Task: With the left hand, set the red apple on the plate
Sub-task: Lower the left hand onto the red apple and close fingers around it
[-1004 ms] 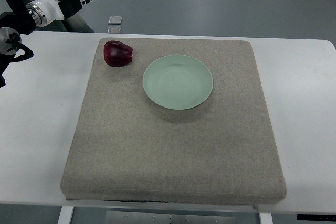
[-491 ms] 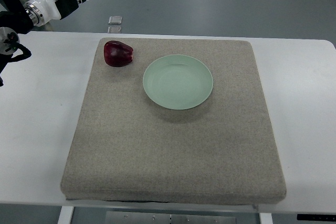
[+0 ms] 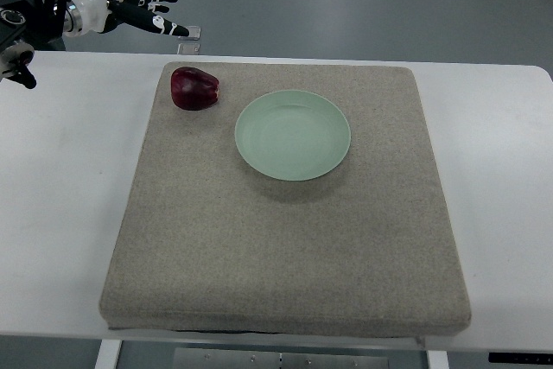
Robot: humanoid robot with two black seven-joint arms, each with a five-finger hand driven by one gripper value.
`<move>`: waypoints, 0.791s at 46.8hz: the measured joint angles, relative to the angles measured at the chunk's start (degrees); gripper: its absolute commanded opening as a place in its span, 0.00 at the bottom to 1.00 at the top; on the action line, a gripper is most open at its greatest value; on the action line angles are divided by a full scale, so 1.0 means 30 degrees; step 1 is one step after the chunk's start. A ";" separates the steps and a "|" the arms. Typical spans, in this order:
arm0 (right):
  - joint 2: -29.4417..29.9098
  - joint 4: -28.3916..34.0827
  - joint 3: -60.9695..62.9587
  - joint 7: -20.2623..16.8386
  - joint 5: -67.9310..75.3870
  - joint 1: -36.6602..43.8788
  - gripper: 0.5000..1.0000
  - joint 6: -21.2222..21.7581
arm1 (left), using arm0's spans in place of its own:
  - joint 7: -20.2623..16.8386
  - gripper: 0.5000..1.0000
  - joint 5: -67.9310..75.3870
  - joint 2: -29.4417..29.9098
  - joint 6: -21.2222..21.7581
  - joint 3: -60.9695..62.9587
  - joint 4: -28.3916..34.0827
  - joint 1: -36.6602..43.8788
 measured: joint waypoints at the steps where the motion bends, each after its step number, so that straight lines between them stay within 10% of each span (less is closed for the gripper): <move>1: 0.0000 -0.0002 0.0000 0.0000 0.0000 0.0002 0.86 0.0000 | -0.0090 0.99 0.0714 0.0052 0.0131 0.0006 -0.0270 0.0002; 37: 0.0000 0.0007 0.0000 0.0003 0.0000 -0.0002 0.86 -0.0003 | -0.0318 0.99 0.8333 -0.0950 0.4059 0.4457 -0.1859 0.0315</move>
